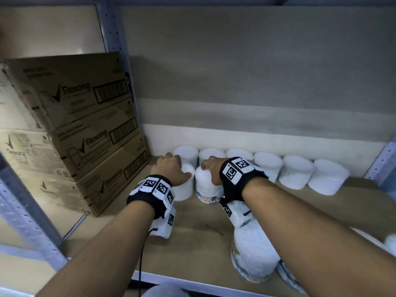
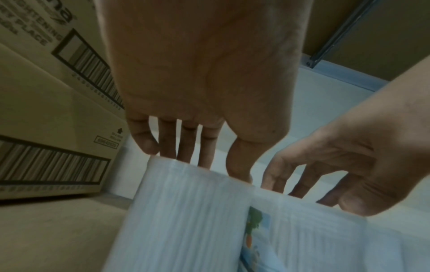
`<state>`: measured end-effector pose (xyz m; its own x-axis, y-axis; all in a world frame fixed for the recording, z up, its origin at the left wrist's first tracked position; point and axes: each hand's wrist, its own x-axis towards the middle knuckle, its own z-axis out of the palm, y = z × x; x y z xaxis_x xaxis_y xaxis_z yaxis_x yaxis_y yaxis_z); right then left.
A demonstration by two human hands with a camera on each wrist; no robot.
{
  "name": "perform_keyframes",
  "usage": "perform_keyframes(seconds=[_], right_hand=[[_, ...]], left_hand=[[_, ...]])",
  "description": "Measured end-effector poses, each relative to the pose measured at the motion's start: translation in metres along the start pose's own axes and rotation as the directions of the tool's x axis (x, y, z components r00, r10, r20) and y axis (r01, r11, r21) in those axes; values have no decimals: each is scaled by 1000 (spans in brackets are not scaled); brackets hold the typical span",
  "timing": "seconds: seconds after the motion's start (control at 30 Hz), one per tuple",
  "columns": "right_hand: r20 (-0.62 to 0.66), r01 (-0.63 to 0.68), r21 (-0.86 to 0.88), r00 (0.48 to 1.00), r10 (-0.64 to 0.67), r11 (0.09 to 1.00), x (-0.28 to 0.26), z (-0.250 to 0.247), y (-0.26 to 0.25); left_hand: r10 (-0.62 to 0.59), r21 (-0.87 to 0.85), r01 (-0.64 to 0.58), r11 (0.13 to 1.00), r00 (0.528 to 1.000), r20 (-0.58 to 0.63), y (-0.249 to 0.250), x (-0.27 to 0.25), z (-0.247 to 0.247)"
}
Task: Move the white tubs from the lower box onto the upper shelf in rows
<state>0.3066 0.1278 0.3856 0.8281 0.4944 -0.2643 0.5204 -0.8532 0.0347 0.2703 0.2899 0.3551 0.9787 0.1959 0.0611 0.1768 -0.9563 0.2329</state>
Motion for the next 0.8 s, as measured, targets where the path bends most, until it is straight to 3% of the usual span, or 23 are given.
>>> perform_keyframes(seconds=[0.13,0.23,0.33,0.5,0.8], right_hand=[[-14,9,-29,1000,-9,1000,1,2,-1],[-13,10,-27,1000,-10,1000,1,3,-1],[-12,7,-21,1000,-7,1000,1,4,0],[4,-4,-24,1000,4,1000,-1,1,0],[48,-30,-38,998,32,999,1,-1,-3]], left_hand=[[-17,-59,17,998,1000,-1,-5,2,-3],[51,-137,-52,989,999,-13,-17,4,-10],[164,-126,-153,980,983,81,-26,6,-18],[232,-67,-223,973,949,214,-28,6,-23],[142,-13,-142,990,982,124,-23,6,-13]])
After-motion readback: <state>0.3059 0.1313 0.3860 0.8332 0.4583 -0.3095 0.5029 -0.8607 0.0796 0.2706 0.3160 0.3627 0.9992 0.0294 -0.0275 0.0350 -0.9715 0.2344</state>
